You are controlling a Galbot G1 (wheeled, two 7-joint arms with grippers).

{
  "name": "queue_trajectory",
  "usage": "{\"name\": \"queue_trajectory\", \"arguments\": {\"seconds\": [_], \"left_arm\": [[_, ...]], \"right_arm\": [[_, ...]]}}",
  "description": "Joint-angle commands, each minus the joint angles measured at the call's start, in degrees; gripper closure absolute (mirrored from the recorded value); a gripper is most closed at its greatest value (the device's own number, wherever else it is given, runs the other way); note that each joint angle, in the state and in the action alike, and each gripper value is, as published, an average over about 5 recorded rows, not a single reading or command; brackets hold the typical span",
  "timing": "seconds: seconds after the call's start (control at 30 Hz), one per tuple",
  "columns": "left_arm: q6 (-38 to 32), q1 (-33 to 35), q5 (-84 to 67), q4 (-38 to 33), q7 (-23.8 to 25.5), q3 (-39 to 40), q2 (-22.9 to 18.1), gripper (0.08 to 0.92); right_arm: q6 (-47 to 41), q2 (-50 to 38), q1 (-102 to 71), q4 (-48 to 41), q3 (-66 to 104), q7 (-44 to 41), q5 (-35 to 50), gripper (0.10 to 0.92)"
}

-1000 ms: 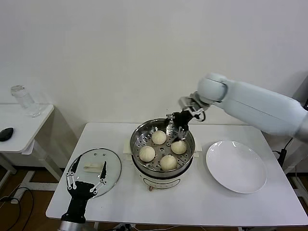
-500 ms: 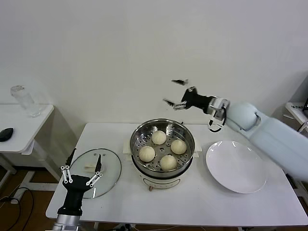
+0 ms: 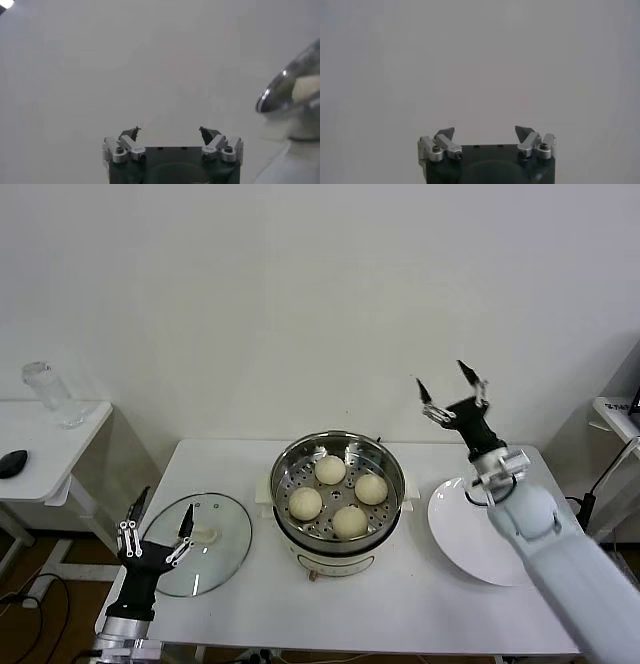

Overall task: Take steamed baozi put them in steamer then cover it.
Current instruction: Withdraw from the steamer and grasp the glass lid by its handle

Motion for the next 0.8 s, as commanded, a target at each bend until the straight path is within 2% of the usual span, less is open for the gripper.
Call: {"name": "queue_trajectory", "arguments": {"seconds": [0.03, 0.23, 0.5, 0.8], "left_arm": [[1.83, -1.94, 21.48, 14.26, -0.55, -2.08, 1.13, 0.177], [0.35, -3.93, 30.41, 20.44, -1.97, -1.65, 0.86, 0.177], [-0.15, -7.19, 34.25, 26.68, -3.83, -0.60, 0.12, 0.177], [0.16, -9.97, 34.63, 29.03, -5.62, 0.50, -0.08, 0.177]], "right_arm": [[3.16, 12.93, -25.57, 2.07, 20.48, 4.69, -3.92, 0.203], [4.48, 15.29, -28.53, 1.95, 20.60, 4.19, -4.19, 0.203], [4.75, 17.51, -29.31, 1.93, 19.78, 3.96, -5.55, 0.203], [4.72, 18.67, -29.04, 1.44, 18.46, 3.89, -7.47, 0.203]]}}
